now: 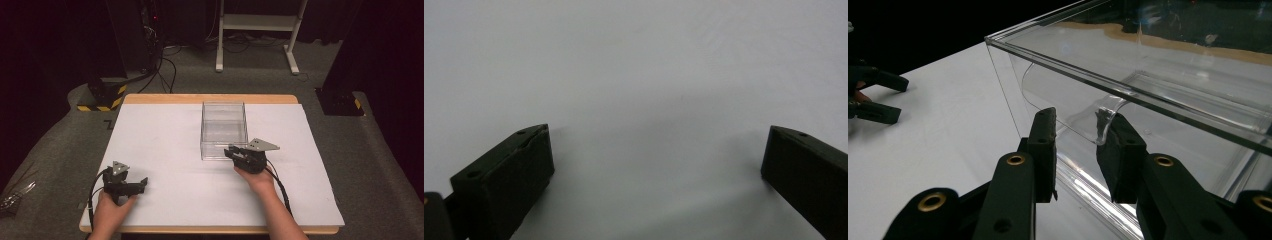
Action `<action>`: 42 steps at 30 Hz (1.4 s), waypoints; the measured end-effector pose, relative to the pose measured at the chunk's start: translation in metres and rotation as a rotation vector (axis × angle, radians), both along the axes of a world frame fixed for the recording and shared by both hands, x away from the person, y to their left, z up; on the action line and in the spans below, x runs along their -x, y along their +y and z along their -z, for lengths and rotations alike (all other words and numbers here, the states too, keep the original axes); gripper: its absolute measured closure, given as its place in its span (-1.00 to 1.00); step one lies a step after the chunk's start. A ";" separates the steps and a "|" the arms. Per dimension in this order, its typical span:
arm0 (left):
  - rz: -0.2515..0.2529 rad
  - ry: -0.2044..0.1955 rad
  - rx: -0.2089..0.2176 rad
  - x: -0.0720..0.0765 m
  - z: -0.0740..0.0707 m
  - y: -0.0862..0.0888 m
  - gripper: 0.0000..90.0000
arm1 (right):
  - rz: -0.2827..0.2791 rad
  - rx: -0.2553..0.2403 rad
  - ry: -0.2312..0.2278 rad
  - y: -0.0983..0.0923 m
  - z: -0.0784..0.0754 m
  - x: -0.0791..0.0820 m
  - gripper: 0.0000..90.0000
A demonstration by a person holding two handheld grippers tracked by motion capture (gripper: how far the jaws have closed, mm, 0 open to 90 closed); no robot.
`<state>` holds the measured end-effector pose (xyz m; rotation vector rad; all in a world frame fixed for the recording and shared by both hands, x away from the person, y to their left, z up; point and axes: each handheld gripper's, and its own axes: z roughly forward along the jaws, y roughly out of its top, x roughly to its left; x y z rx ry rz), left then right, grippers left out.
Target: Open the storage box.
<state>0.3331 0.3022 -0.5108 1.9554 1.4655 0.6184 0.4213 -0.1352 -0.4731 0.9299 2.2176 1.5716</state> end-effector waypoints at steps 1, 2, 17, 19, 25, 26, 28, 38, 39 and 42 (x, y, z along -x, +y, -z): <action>0.000 0.000 0.000 0.000 0.000 0.000 -0.99 | -0.002 0.000 -0.001 0.000 0.000 0.000 0.55; 0.000 0.000 0.000 0.000 0.000 0.000 -0.99 | -0.004 -0.001 0.000 0.000 0.000 0.000 0.57; 0.000 0.000 0.000 0.000 0.000 0.000 -0.99 | -0.046 -0.004 0.008 -0.006 -0.001 0.004 0.67; 0.000 0.000 0.000 0.000 0.000 0.000 -0.99 | -0.047 -0.003 0.007 -0.007 -0.001 0.005 0.67; 0.000 0.000 0.000 0.000 0.000 0.000 -0.99 | -0.050 -0.004 0.002 -0.008 0.000 0.012 0.68; 0.000 0.000 -0.001 0.000 0.000 0.000 -0.99 | -0.051 -0.003 0.002 -0.008 0.000 0.013 0.68; 0.000 0.000 0.000 0.000 0.000 0.000 -0.99 | -0.055 -0.002 -0.001 -0.008 0.000 0.015 0.69; 0.000 0.000 -0.001 0.000 0.000 0.000 -0.99 | -0.058 0.001 -0.002 -0.010 0.000 0.024 0.70; 0.000 0.000 -0.001 0.000 0.000 0.000 -0.99 | -0.057 0.001 -0.002 -0.010 0.000 0.025 0.70; 0.000 0.000 -0.001 0.000 0.000 0.000 -0.99 | -0.057 0.000 -0.004 -0.010 0.000 0.028 0.70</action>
